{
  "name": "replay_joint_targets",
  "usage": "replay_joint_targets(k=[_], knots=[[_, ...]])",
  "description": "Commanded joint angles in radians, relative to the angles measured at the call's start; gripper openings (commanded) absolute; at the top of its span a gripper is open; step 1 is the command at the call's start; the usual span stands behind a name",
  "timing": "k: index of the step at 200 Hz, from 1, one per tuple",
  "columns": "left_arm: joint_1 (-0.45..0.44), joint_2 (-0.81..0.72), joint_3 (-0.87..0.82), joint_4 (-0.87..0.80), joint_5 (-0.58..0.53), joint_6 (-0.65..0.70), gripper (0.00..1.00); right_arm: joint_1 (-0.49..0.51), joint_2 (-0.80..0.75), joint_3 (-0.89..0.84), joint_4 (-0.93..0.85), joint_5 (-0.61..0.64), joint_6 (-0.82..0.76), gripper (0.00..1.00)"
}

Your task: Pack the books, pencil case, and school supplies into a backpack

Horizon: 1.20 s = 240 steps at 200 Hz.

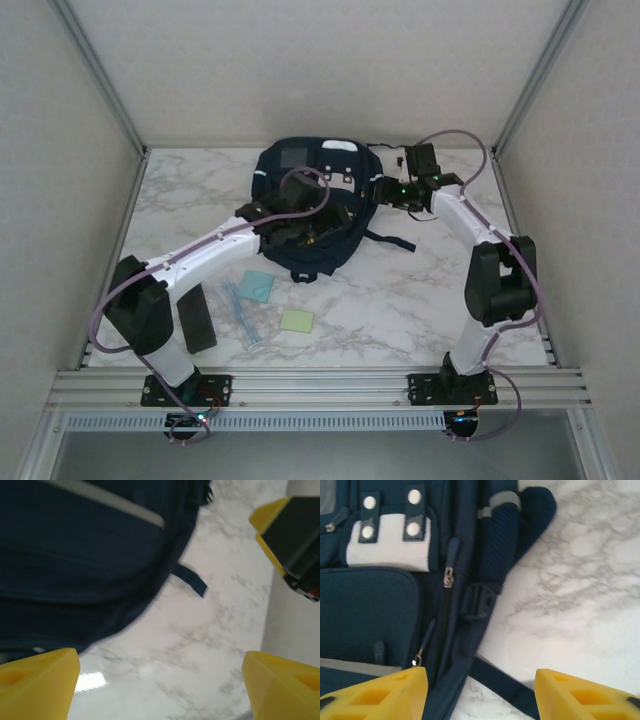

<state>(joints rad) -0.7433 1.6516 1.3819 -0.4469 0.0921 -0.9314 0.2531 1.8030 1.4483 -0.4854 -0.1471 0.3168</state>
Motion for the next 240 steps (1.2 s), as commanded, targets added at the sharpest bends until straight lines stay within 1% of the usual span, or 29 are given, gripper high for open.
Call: replay_joint_targets(k=[1,14,23,35,63,86,109,124,139,157,171,188,199,216,240], knots=[[0.071,-0.033,-0.008,-0.083,-0.105,0.114,0.84,-0.002,0.091,0.105,-0.004,-0.068,-0.005,0.51],[0.102,-0.024,-0.01,-0.08,-0.135,0.143,0.84,-0.002,0.156,0.182,-0.029,-0.084,0.005,0.46],[0.117,-0.011,-0.008,-0.079,-0.159,0.166,0.84,0.001,0.2,0.235,-0.047,-0.089,0.016,0.4],[0.132,0.017,-0.003,-0.072,-0.171,0.198,0.83,0.007,0.256,0.297,-0.066,-0.077,0.032,0.39],[0.147,0.109,0.035,-0.047,-0.126,0.231,0.79,0.027,0.383,0.435,-0.12,-0.035,0.052,0.32],[0.147,0.164,0.064,-0.01,-0.117,0.261,0.76,0.041,0.469,0.522,-0.149,-0.021,0.057,0.31],[0.148,0.232,0.149,-0.011,-0.119,0.305,0.75,0.057,0.523,0.573,-0.159,-0.01,0.06,0.3],[0.148,0.286,0.219,-0.019,-0.117,0.331,0.74,0.066,0.557,0.61,-0.192,0.031,0.056,0.3],[0.15,0.348,0.287,-0.026,-0.118,0.343,0.74,0.076,0.582,0.635,-0.241,0.094,0.054,0.33],[0.158,0.437,0.362,-0.03,-0.103,0.333,0.74,0.081,0.592,0.623,-0.25,0.129,0.051,0.34],[0.173,0.513,0.41,-0.023,-0.072,0.294,0.73,0.083,0.595,0.607,-0.236,0.126,0.058,0.3],[0.185,0.586,0.438,0.019,-0.045,0.247,0.72,0.081,0.59,0.588,-0.213,0.111,0.06,0.15],[0.186,0.628,0.459,0.027,-0.05,0.229,0.72,0.08,0.572,0.57,-0.194,0.091,0.062,0.0],[0.186,0.691,0.5,0.013,-0.052,0.195,0.71,0.079,0.512,0.513,-0.144,0.056,0.06,0.0],[0.186,0.745,0.517,0.017,-0.068,0.145,0.7,0.08,0.355,0.329,-0.028,0.006,0.058,0.0]])
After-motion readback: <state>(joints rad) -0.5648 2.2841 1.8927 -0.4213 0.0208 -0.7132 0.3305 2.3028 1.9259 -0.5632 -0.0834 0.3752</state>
